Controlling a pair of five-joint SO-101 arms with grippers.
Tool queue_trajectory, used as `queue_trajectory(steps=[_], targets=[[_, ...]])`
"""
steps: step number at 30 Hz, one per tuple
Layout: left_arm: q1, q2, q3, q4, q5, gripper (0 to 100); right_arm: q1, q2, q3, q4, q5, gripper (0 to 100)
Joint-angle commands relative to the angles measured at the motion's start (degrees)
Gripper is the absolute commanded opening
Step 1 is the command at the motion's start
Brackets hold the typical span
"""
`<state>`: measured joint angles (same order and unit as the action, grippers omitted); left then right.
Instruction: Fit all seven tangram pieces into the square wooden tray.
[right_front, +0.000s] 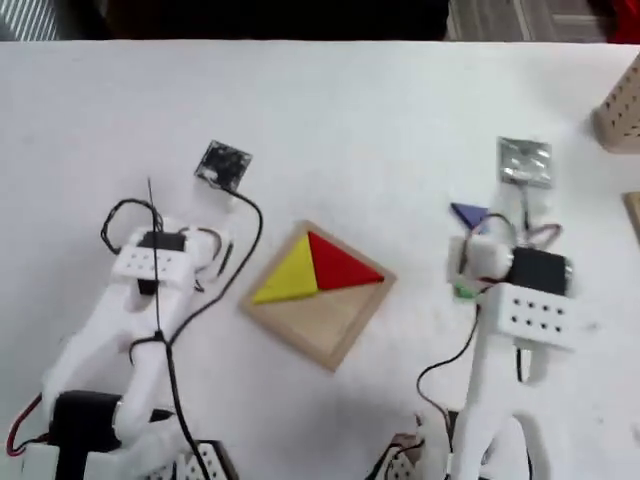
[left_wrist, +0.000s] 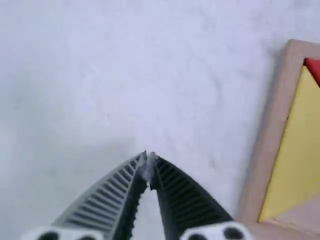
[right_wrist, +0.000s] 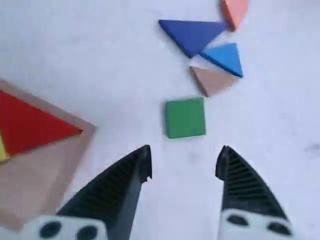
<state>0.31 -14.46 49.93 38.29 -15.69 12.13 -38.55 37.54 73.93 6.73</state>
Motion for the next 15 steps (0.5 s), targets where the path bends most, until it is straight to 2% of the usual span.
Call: queue_trajectory(steps=[1, 4, 6, 10, 15], targets=[[0.7, 0.1, -2.7, -0.6, 1.1, 2, 7.0, -1.0, 2.2, -0.2, -0.4, 18.7], [2.7, 0.1, -2.3, -0.6, 1.1, 2, 11.3, -1.0, 6.8, -3.8, 4.0, 8.7], [4.6, 0.1, -1.8, -0.5, 1.1, 2, 11.6, -1.0, 11.4, -7.9, 8.4, 3.3], [9.5, 0.2, -0.1, -0.9, 1.2, 2, 8.0, -1.5, 19.2, -12.7, 10.2, 1.8], [11.5, 1.0, 0.1, -1.1, 13.5, 2, 3.5, -1.5, 19.7, -11.7, 9.1, 1.8]])
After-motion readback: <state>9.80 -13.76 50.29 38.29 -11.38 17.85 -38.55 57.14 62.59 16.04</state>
